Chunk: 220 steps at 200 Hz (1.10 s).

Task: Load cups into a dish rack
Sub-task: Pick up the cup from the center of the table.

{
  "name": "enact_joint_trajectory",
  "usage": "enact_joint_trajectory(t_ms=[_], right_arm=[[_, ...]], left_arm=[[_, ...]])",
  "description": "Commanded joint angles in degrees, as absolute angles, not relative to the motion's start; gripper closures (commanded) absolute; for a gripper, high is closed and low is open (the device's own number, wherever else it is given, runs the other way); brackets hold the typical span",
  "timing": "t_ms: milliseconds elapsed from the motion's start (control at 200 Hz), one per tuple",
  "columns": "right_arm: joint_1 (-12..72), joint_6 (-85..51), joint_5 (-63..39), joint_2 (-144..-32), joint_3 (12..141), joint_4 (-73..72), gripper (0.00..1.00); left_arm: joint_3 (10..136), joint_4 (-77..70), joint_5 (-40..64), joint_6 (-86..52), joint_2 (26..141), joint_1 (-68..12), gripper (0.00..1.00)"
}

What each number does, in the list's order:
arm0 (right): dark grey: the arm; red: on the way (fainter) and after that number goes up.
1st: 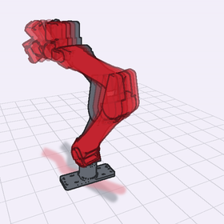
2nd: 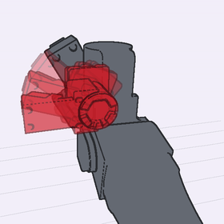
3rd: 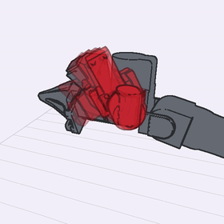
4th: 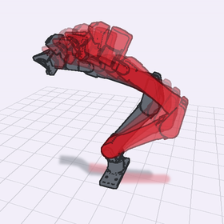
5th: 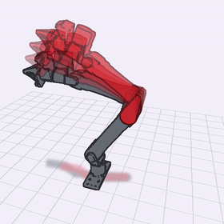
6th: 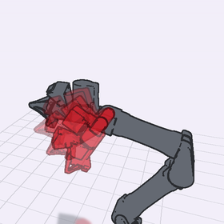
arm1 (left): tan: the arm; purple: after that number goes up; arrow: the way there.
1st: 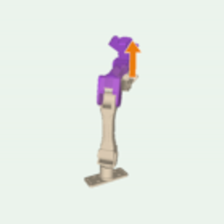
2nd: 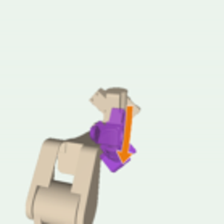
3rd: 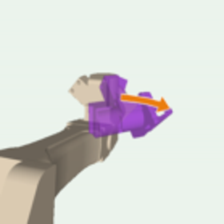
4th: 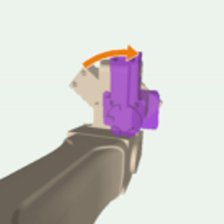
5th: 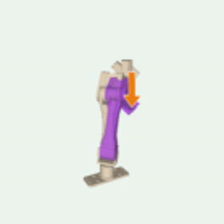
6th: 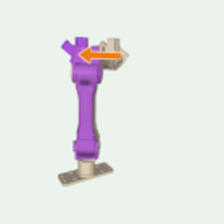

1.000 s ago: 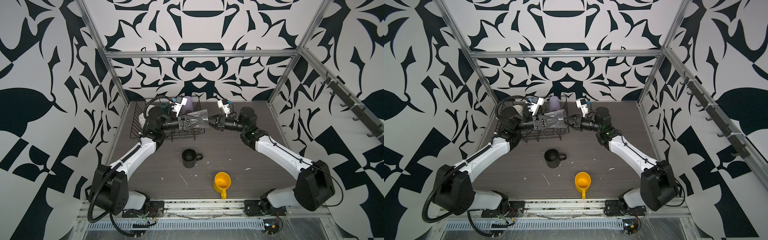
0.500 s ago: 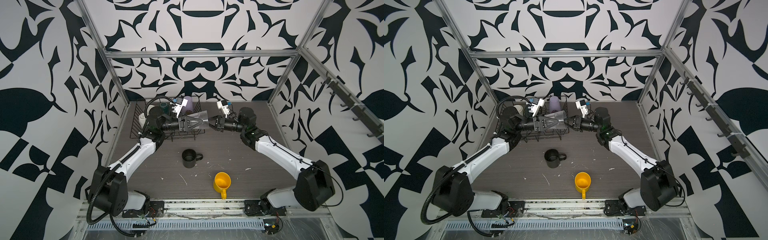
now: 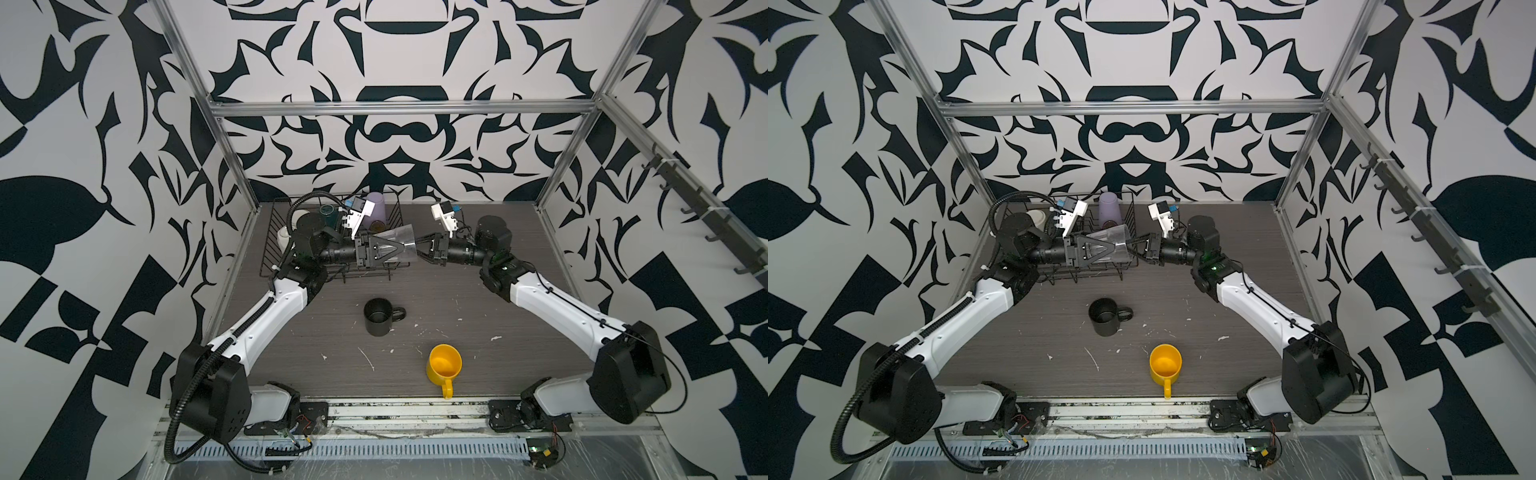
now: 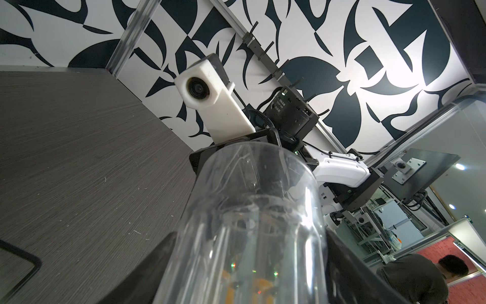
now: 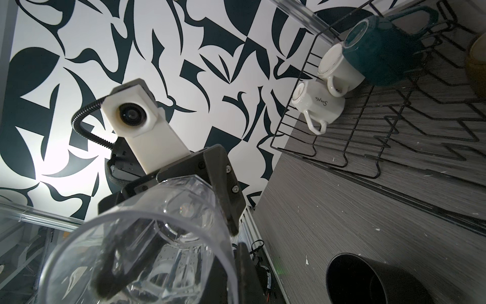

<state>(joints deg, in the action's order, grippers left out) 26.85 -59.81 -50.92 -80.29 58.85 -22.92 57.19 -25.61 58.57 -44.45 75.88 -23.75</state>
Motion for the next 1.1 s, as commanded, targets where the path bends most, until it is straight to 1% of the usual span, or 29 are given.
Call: enact_joint_trajectory(t_ms=[0, 215, 310, 385, 400, 435, 560, 730, 770, 830, 850, 925, 1025, 1095], right_arm=[[25.71, -60.19, -44.72, -78.0, 58.98, -23.48, 1.0], [25.14, -60.36, -44.56, -77.49, 58.67, -23.55, 1.0], [24.98, -60.54, -44.65, -77.44, 58.62, -23.67, 1.0], [24.98, -60.6, -44.65, -77.51, 58.52, -23.87, 1.0], [24.96, -60.64, -44.59, -77.45, 58.53, -23.92, 1.0], [24.96, -60.73, -44.62, -77.56, 58.45, -24.14, 1.0], [24.87, -61.2, -44.6, -77.67, 58.26, -24.78, 1.0], [24.78, -61.8, -44.82, -77.96, 58.11, -25.58, 1.0], [24.79, -61.87, -44.87, -77.96, 58.13, -25.73, 1.0], [24.78, -61.93, -44.91, -78.05, 58.17, -25.75, 1.0], [24.79, -61.91, -44.91, -78.05, 58.06, -25.82, 1.0], [24.83, -61.91, -44.9, -78.07, 58.1, -25.9, 1.0], [24.78, -61.92, -44.95, -78.29, 58.09, -25.92, 1.0], [24.79, -61.91, -45.04, -78.33, 58.17, -25.79, 1.0]], left_arm=[[58.36, -24.61, 59.67, -42.18, 74.22, -23.59, 0.32], [57.29, -28.16, 59.85, -44.3, 73.97, -22.81, 0.19], [56.47, -30.49, 59.94, -45.93, 73.8, -22.38, 0.16], [56.36, -30.89, 60.2, -46.23, 73.72, -22.38, 0.16], [56.33, -30.98, 60.2, -46.31, 73.71, -22.39, 0.12], [56.17, -31.11, 60.21, -46.47, 73.69, -22.33, 0.1], [55.59, -32.68, 60.3, -47.25, 73.48, -22.22, 0.06], [55.41, -33.75, 60.36, -48.11, 73.48, -22.04, 0.06], [55.46, -34.08, 60.47, -48.36, 73.58, -21.99, 0.08], [55.27, -35.23, 60.65, -49.05, 73.82, -22.04, 0.14], [55.17, -35.76, 60.66, -49.44, 74.03, -22.03, 0.19], [54.82, -37.61, 60.91, -50.69, 74.5, -22.05, 0.32], [54.79, -39.25, 61.1, -52.07, 75.17, -21.96, 0.47], [55.02, -39.55, 61.04, -52.33, 75.32, -21.94, 0.57]])
